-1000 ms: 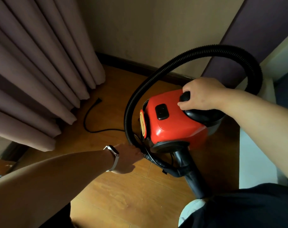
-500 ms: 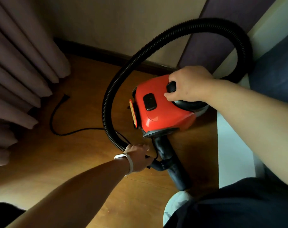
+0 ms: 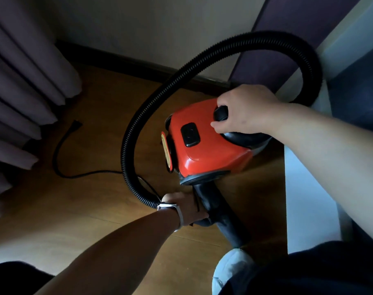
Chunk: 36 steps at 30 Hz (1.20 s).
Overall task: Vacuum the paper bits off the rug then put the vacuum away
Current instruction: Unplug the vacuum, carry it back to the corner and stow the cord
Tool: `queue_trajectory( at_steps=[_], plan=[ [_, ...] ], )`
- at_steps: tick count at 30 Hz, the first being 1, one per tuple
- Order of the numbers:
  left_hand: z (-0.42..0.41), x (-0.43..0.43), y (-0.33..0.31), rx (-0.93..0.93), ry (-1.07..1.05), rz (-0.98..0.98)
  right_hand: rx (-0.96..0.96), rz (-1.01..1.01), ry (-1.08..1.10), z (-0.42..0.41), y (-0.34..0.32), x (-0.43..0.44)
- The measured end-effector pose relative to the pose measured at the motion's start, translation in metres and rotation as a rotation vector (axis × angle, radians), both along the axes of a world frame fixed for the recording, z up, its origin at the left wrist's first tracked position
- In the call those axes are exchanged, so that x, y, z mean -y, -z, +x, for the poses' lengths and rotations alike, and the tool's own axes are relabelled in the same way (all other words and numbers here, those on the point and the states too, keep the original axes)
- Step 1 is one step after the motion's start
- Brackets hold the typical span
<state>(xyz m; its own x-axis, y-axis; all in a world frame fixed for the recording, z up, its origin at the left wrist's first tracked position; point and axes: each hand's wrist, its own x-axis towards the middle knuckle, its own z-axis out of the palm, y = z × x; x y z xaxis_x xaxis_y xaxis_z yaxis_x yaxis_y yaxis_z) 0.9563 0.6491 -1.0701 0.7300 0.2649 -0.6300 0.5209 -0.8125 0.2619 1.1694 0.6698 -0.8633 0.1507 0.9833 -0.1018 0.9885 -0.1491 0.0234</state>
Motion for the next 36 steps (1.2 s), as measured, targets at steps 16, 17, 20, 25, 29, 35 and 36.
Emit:
queue_trajectory(
  at_steps=[16, 17, 20, 25, 29, 35, 36],
  plan=[
    [-0.047, -0.078, -0.102, -0.208, 0.051, -0.101, -0.009, -0.020, 0.003, -0.004, -0.004, -0.002],
    [-0.049, -0.087, -0.117, -0.177, 0.010, -0.114, -0.014, -0.015, 0.007, -0.005, -0.006, -0.002],
    [-0.056, -0.104, -0.160, -0.088, 0.119, -0.006, -0.032, -0.004, 0.017, -0.009, -0.013, -0.002],
    [-0.062, -0.128, -0.209, 0.040, 0.060, 0.171, -0.085, -0.032, -0.004, -0.018, -0.023, -0.005],
    [-0.084, -0.156, -0.219, 0.153, -0.084, 0.292, -0.104, -0.026, -0.027, -0.028, -0.028, -0.008],
    [-0.101, -0.167, -0.217, 0.177, -0.127, 0.184, -0.141, -0.060, -0.035, -0.050, -0.033, -0.009],
    [-0.103, -0.162, -0.207, 0.121, -0.106, 0.170, -0.153, -0.065, -0.029, -0.052, -0.032, -0.009]
  ],
)
